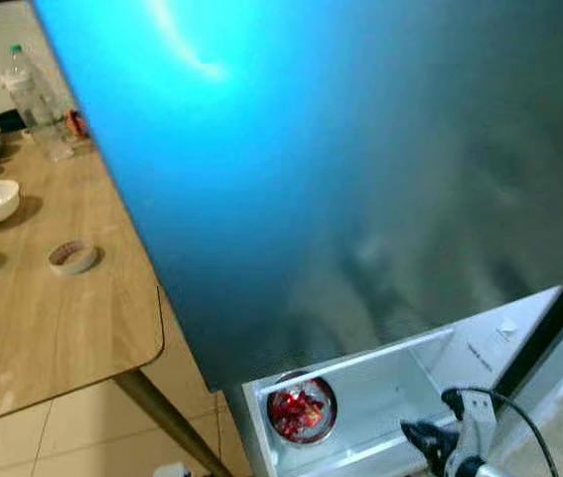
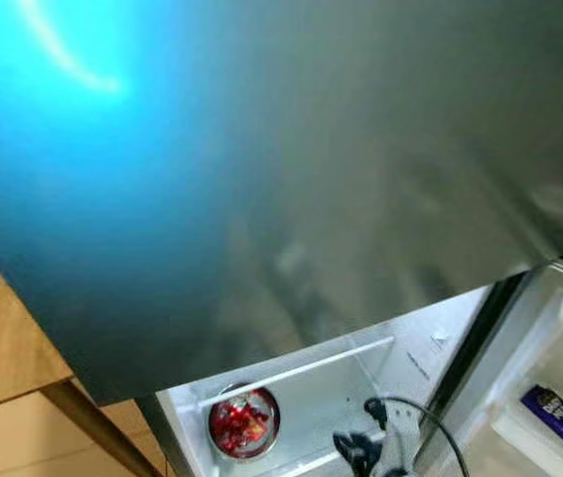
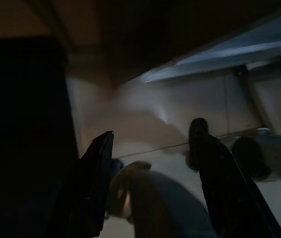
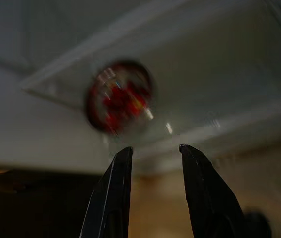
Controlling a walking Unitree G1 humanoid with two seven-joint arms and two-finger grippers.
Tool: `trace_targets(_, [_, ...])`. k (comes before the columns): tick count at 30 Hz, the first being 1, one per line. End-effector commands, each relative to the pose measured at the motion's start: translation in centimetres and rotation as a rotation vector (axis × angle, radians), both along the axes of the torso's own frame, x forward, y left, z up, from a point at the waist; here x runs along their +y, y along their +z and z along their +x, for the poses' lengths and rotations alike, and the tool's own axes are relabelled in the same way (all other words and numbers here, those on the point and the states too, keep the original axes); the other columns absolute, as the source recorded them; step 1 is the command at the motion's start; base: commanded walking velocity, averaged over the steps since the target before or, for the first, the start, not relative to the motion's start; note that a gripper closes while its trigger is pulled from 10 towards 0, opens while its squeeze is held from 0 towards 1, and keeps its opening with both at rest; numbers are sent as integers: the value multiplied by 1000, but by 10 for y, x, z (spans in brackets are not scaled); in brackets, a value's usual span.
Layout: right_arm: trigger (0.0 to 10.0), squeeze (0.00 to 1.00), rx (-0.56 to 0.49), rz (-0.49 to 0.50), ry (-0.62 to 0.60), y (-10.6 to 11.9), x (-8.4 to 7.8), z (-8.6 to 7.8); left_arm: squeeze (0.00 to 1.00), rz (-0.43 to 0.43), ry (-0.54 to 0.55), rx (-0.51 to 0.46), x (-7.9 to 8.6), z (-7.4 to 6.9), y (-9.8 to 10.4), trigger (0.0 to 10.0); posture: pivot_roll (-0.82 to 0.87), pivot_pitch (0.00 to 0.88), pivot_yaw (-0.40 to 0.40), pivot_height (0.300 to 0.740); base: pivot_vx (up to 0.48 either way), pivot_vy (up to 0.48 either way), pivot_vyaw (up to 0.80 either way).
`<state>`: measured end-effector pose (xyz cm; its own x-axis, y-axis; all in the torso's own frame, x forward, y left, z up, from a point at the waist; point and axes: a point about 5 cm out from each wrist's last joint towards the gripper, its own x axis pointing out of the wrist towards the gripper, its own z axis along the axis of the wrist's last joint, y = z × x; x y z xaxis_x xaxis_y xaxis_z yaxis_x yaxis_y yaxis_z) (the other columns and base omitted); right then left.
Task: Restocking fridge
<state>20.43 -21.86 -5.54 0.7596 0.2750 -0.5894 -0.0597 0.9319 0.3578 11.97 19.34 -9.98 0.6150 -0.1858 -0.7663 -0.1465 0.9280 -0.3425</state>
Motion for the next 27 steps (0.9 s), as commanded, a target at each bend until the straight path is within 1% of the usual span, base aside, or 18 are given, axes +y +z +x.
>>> trace_targets(1, [10000,0,74,-16,-14,-9,-4,-15,0,15,27,42,4,-9,-3,10000,-64,0,34,740,0,0,0])
trace_targets(2, [10000,0,74,-16,-14,-9,-4,-15,0,15,27,42,4,-9,-3,10000,-64,0,34,740,0,0,0])
trace_targets(3, [10000,0,116,-21,-35,-14,-6,-23,0,24,31,59,2,-12,-5,10000,-63,0,29,740,0,0,0])
trace_targets(5, [10000,0,132,-22,-45,-16,-6,-26,0,27,31,64,2,-13,-5,10000,-63,0,29,740,0,0,0])
trace_targets(7, [10000,0,218,-89,-82,-24,-9,-39,0,38,26,73,1,-14,-6,10000,-61,0,26,740,0,0,0])
trace_targets(8, [10000,0,245,-101,-92,-27,-9,-45,0,45,20,80,1,-14,-6,10000,-61,0,26,740,0,0,0])
trace_targets(9, [10000,0,245,-101,-92,-27,-9,-45,0,45,20,80,1,-14,-6,10000,-61,0,26,740,0,0,0])
trace_targets(10, [10000,0,292,-120,-103,-32,-10,-57,0,56,15,89,2,-15,-6,10000,-61,0,26,740,0,0,0])
trace_targets(12, [10000,0,335,-154,-95,-37,-11,-68,0,59,20,93,2,-14,-6,10000,-61,0,25,740,0,0,0])
trace_targets(13, [10000,0,335,-154,-95,-37,-11,-68,0,59,20,93,2,-14,-6,10000,-61,0,25,740,0,0,0])
trace_targets(15, [10000,0,361,-175,-94,-39,-12,-75,0,66,20,95,2,-12,-6,10000,-63,0,28,740,0,0,0])
trace_targets(18, [10000,0,379,-207,-87,-40,-15,-79,0,82,5,102,2,-10,-6,10000,-63,0,28,740,0,0,0])
trace_targets(22, [10000,0,383,-244,-42,-40,-15,-78,0,105,-23,112,3,-9,-6,10000,-69,0,29,740,0,0,0])
trace_targets(25, [10000,0,385,-265,-11,-40,-14,-77,0,113,-23,115,3,-9,-6,10000,-69,0,29,740,0,0,0])
trace_targets(27, [10000,0,377,-238,-14,-40,-11,-75,0,115,-22,116,3,-9,-6,10000,-73,0,26,740,0,0,0])
